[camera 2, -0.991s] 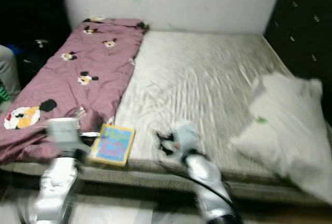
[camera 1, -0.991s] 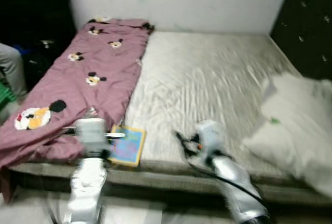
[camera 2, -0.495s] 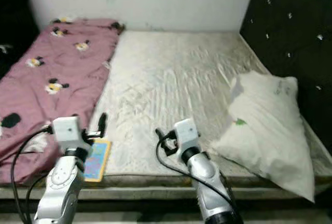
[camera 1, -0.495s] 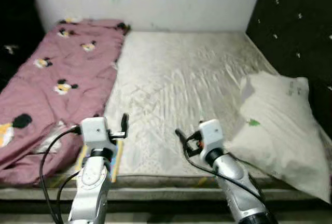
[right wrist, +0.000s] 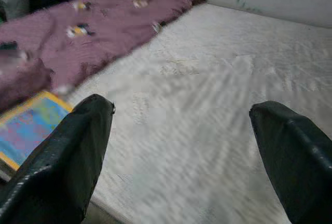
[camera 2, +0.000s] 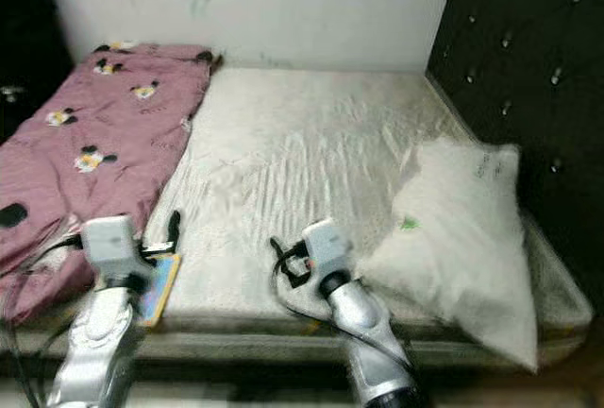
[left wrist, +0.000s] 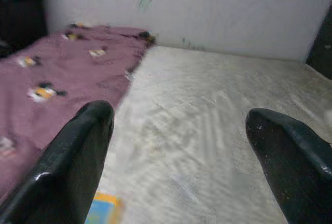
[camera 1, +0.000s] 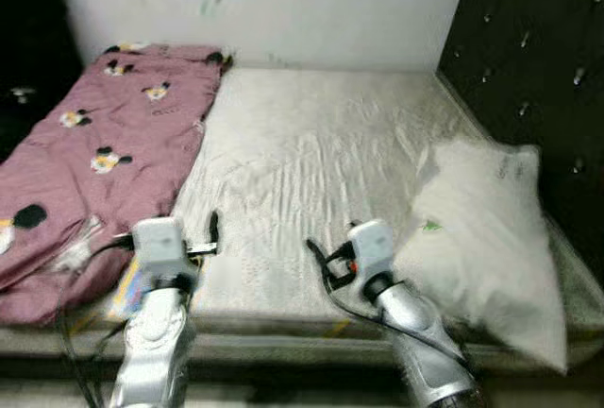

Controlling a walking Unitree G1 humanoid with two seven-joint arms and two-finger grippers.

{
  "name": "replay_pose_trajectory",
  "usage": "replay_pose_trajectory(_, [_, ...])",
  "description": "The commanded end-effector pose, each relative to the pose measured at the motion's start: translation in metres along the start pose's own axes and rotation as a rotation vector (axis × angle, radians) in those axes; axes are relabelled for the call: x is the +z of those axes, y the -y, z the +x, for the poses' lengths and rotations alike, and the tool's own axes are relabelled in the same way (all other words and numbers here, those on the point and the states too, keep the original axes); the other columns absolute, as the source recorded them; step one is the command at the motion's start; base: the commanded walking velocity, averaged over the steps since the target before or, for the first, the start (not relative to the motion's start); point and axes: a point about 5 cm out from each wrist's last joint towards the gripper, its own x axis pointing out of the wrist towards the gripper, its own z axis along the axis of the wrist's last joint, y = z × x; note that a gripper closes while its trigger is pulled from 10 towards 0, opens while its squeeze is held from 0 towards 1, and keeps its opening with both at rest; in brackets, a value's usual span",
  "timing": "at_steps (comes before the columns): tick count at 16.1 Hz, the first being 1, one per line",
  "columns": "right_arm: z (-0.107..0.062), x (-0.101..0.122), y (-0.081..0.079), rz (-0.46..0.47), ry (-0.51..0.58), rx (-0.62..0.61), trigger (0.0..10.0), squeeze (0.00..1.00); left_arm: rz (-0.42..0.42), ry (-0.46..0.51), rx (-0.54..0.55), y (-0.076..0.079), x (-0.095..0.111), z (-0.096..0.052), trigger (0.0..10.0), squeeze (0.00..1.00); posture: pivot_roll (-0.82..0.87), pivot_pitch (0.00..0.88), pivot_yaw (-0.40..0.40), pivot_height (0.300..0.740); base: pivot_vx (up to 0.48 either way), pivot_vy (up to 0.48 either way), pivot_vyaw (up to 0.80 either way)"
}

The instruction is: Clean up the room

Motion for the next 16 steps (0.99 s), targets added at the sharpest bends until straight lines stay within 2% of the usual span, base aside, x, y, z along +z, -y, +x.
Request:
replay_pose_trajectory(1, [0.0,0.011,0.003,0.004,0.058,-0.026,10.0,0.0,0.011,0.013,0.002,-0.001,0.005,0.002,10.0,0.0,0.01,0.0,-0.007,0.74,0.0,-0.48,0.0])
replay_pose_trajectory(4, [-0.01,0.032,0.019,0.051,0.146,-0.099,10.0,0.0,0.013,0.028,0.006,-0.005,0.01,-0.003,10.0,0.0,0.02,0.0,-0.008,0.74,0.0,-0.48,0.0])
replay_pose_trajectory(8, [-0.034,0.035,0.035,0.032,0.162,-0.143,10.0,0.0,0.031,0.023,0.004,-0.016,0.009,-0.019,10.0,0.0,0.01,0.0,-0.002,0.74,0.0,-0.062,0.0])
replay_pose_trajectory(10, [-0.04,0.031,0.036,0.022,0.144,-0.159,10.0,0.0,0.043,0.018,0.009,-0.019,0.007,-0.025,10.0,0.0,0.0,0.0,0.004,0.74,0.0,0.0,0.0])
replay_pose_trajectory(12, [-0.051,0.031,0.039,0.043,0.14,-0.207,10.0,0.0,0.026,0.004,0.013,-0.023,0.009,-0.04,10.0,0.0,0.0,0.0,0.017,0.74,0.0,0.0,0.0])
replay_pose_trajectory(15, [-0.061,0.031,0.039,0.052,0.137,-0.222,10.0,0.0,0.015,-0.005,-0.005,-0.025,0.012,-0.046,10.0,0.0,0.0,0.0,0.026,0.74,0.0,0.0,0.0])
replay_pose_trajectory(16, [-0.069,0.032,0.042,0.061,0.137,-0.234,10.0,0.0,0.022,-0.023,-0.005,-0.029,0.009,-0.051,10.0,0.0,0.0,0.0,0.026,0.74,0.0,0.0,0.0])
